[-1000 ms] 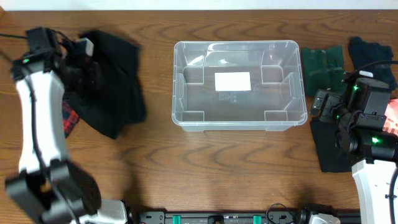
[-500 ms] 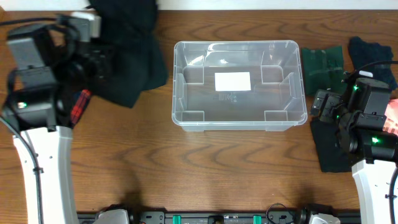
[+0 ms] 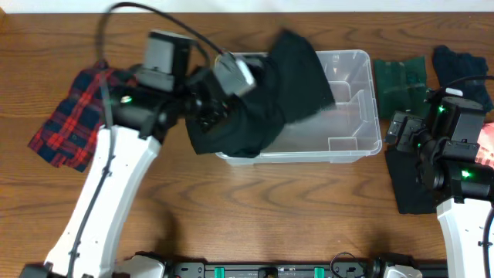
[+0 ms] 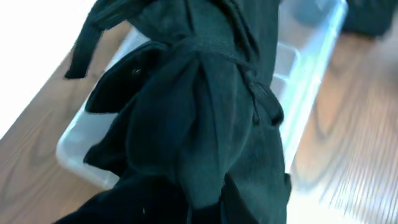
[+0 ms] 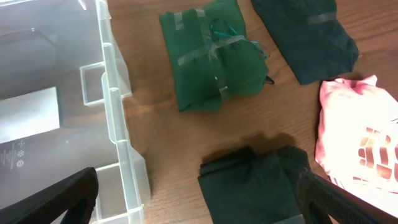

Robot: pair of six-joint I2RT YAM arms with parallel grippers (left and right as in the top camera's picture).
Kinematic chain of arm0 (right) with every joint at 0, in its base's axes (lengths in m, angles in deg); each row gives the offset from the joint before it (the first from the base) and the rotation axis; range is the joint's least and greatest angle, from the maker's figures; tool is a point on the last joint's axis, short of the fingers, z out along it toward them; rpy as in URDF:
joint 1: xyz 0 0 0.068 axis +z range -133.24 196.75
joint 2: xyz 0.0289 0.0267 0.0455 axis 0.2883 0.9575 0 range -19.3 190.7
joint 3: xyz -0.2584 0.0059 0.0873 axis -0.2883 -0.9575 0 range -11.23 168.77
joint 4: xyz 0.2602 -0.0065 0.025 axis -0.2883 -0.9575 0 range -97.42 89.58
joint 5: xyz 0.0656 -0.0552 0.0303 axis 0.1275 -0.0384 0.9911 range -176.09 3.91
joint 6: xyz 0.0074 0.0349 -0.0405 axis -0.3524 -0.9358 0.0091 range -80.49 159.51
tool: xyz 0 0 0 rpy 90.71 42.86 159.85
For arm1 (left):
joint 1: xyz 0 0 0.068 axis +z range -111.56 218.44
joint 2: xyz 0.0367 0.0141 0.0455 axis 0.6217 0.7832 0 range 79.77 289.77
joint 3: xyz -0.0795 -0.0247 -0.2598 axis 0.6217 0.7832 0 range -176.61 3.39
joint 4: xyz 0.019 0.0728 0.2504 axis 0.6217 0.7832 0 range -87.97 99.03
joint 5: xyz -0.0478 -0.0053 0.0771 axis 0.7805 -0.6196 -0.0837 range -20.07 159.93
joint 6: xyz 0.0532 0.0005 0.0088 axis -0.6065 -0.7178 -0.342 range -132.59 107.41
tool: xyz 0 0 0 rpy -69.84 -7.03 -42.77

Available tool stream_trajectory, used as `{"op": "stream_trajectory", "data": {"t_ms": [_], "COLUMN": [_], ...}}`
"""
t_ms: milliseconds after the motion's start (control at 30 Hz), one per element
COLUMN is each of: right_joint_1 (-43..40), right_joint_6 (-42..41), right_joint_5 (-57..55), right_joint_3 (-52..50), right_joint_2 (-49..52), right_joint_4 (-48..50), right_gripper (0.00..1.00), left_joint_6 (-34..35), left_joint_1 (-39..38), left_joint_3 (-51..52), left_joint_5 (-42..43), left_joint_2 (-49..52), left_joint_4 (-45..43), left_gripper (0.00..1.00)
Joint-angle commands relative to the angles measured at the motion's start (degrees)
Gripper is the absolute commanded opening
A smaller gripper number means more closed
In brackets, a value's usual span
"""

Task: Pack container
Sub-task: 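Lift the black garment with the left gripper and drop it into the bin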

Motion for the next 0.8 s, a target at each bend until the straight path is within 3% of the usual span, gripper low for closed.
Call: {"op": "stream_trajectory", "data": {"t_ms": [0,367,767], "right_joint_1": [-0.4,-0.4,-0.4], "right_joint_6": [-0.6,-0.7,-0.6], "right_joint_5": [0.2,0.2,0.2], "right_joint_3": [1.1,1.1,1.1], "right_joint_2": [0.0,0.3,1.2], "right_joint_4": [-0.1,-0.5,-0.5], "right_gripper": [0.99,0.99,0.99], "left_joint_6": [-9.4,-9.4,-8.9], "left_joint_1": [-2.0,-6.8,-8.5], "left_joint_3": [-1.1,-1.1,-1.1], "left_joint_5": [1.8,1.8,1.8], "left_joint_2": [2.1,5.2,13.3], "left_joint_4": [-0.5,-11.9,-11.8], "left_gripper": [0.06,0.06,0.06]}}
